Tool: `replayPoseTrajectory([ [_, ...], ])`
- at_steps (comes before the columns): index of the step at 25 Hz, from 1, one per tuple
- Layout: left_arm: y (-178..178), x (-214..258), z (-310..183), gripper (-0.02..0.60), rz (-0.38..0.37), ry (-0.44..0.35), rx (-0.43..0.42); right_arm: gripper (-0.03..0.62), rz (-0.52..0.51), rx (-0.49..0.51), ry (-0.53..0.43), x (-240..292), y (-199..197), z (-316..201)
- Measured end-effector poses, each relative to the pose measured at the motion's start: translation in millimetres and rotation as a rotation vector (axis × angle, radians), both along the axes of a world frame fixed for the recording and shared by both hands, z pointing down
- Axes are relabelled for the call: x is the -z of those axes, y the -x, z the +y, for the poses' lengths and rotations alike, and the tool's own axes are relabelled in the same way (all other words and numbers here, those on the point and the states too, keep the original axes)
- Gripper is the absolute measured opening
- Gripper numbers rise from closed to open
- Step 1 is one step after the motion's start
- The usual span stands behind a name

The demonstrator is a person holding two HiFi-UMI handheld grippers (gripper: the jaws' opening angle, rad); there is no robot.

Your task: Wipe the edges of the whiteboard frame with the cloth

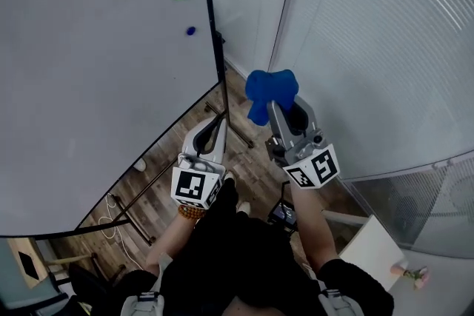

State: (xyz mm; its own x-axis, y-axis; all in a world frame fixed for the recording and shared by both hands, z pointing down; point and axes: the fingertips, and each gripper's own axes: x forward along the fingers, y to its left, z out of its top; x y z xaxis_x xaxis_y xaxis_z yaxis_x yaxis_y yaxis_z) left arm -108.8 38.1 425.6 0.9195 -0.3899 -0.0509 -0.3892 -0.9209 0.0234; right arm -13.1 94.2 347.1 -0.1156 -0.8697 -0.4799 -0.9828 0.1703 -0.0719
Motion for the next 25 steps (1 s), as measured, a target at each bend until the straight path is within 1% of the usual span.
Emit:
replayPoseTrajectory([
  [2, -11, -3, -14, 0.003, 0.01, 0.02, 0.014, 0.089, 0.013, 0.013, 0.014, -4, -16, -19],
  [6, -42, 10, -62, 0.003, 0.036, 0.0, 0.048, 0.087, 0.029, 0.056, -0.012, 9, -49, -71],
  [8, -60, 7, -83, 0.003, 0.051, 0.001, 0.059, 0.087, 0.041, 0.082, -0.011, 13, -63, -96],
  [10, -76, 6, -100, 0.003, 0.064, 0.005, 0.064, 0.087, 0.048, 0.113, -0.017, 19, -76, -118],
  [12, -91, 17, -114, 0.003, 0.063, 0.0, 0.063, 0.087, 0.035, 0.14, -0.045, 37, -90, -139],
  [15, -104, 44, -138, 0.003, 0.045, -0.002, 0.093, 0.087, 0.026, 0.196, -0.105, 89, -108, -174],
  [17, -99, 55, -146, 0.003, 0.044, -0.002, 0.131, 0.087, 0.034, 0.262, -0.158, 118, -107, -190],
  [19, -90, 52, -140, 0.003, 0.04, -0.018, 0.158, 0.087, 0.035, 0.331, -0.228, 135, -104, -193],
  [21, -89, 49, -131, 0.003, 0.054, -0.054, 0.164, 0.087, 0.025, 0.391, -0.299, 152, -107, -195],
  [23, -98, 58, -137, 0.003, 0.051, -0.073, 0.201, 0.087, 0.009, 0.46, -0.367, 180, -118, -213],
  [25, -114, 71, -157, 0.003, 0.041, -0.075, 0.259, 0.087, -0.022, 0.54, -0.422, 208, -136, -244],
])
